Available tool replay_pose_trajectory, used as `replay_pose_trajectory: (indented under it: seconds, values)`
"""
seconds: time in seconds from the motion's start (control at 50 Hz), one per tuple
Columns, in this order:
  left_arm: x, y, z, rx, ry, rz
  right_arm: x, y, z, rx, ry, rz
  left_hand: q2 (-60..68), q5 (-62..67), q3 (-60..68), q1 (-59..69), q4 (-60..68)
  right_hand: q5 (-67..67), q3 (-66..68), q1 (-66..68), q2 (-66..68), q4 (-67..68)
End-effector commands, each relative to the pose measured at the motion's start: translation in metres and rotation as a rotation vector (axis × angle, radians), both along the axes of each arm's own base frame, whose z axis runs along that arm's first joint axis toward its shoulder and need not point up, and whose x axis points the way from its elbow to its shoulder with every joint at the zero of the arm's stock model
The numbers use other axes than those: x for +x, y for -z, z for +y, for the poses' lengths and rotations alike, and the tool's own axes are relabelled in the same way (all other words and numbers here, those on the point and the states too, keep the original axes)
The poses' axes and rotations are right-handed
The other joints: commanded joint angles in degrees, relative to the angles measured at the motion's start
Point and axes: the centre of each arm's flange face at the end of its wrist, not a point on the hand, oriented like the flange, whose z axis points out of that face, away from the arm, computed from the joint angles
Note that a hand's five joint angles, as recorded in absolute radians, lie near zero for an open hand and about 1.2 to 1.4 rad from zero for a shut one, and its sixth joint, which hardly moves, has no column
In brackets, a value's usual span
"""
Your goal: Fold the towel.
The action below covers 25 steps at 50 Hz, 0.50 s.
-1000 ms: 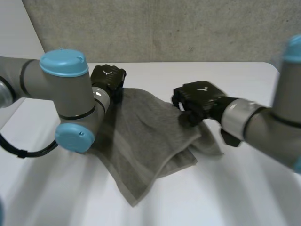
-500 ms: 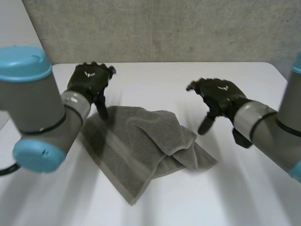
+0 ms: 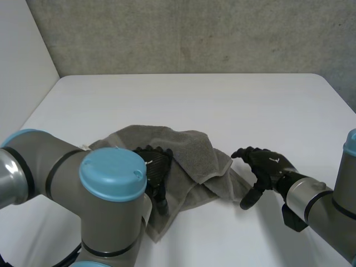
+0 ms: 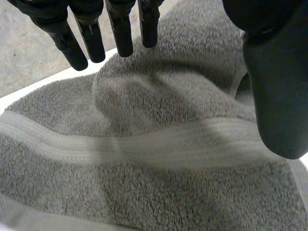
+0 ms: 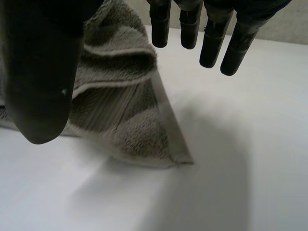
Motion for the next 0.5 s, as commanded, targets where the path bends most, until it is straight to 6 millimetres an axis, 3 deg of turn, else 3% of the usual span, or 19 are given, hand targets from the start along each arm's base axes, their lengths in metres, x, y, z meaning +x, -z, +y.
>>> replay_pose_trajectory:
  seconds: [0.02,0.18,0.5]
  values:
    - [-0.001,0.003,0.009,-0.002,-0.005,-0.019,0.001,0.006,0.005,-0.006,-0.015,0.013,-2.2,-10.9,-1.5,-2.3,-2.2,-2.3,-3.0,-2.4,-3.3,-3.6]
    - [0.003,0.005,0.017,-0.031,-0.066,-0.053,-0.001,0.007,0.003,-0.018,-0.012,0.011,-2.0,-10.8,-1.3,-2.1,-2.0,-0.9,-1.7,-1.0,-1.9,-2.2]
    - [-0.007,0.026,0.019,-0.036,-0.048,-0.049,-0.003,0.013,0.006,-0.015,-0.004,0.016,-2.0,-10.8,-1.3,-2.1,-2.0,15.5,14.8,15.5,14.6,14.3]
